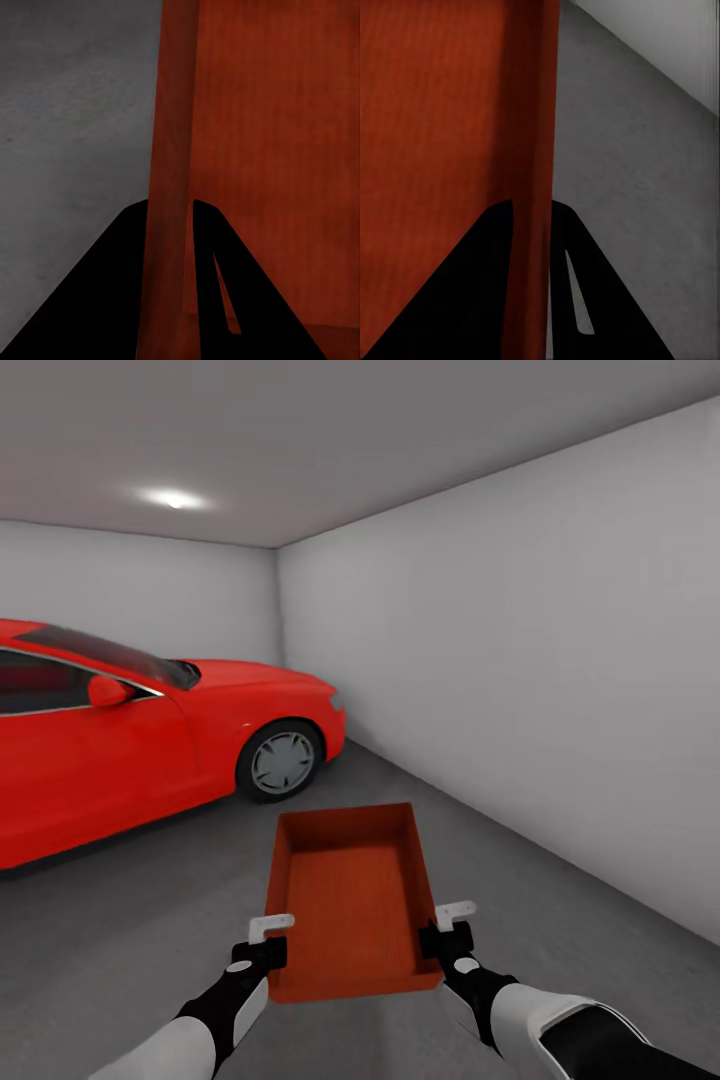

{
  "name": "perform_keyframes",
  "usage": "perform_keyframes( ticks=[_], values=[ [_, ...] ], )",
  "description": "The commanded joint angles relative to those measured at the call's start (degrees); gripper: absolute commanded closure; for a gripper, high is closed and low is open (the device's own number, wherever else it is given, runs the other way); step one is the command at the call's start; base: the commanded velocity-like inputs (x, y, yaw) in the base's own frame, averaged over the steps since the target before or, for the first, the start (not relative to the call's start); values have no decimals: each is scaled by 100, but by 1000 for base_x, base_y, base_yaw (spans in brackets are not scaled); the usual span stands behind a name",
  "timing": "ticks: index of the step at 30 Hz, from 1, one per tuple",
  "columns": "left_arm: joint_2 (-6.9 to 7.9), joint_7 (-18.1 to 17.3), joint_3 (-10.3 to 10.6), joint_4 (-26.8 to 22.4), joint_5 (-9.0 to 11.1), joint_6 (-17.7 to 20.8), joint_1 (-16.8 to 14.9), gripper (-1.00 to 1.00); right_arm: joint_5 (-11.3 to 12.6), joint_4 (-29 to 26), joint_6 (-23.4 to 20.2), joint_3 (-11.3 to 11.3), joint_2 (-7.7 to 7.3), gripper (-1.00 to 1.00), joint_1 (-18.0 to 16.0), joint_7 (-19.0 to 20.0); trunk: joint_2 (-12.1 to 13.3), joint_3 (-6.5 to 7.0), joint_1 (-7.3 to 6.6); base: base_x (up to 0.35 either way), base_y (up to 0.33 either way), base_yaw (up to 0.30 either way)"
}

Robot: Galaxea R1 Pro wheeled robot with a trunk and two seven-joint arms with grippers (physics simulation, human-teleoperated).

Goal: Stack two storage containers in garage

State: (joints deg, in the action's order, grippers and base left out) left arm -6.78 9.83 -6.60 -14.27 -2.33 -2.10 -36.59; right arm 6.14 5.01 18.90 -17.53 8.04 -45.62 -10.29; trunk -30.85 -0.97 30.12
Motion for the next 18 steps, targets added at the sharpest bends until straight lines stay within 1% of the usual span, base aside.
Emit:
perform_keyframes(
  ticks=[1,7,18],
  values=[
    [318,27,-52,21,-4,-19,3,100,142,-378,325,320,4,100,-17,-430,-10,-11,6,322,79,-274],
    [325,27,-52,21,-4,-18,3,100,142,-378,325,320,4,100,-17,-430,-10,-11,6,322,112,-274],
    [332,27,-52,21,-4,-18,3,100,142,-378,327,320,4,100,-17,-436,-10,-11,6,322,145,-274]
  ],
)
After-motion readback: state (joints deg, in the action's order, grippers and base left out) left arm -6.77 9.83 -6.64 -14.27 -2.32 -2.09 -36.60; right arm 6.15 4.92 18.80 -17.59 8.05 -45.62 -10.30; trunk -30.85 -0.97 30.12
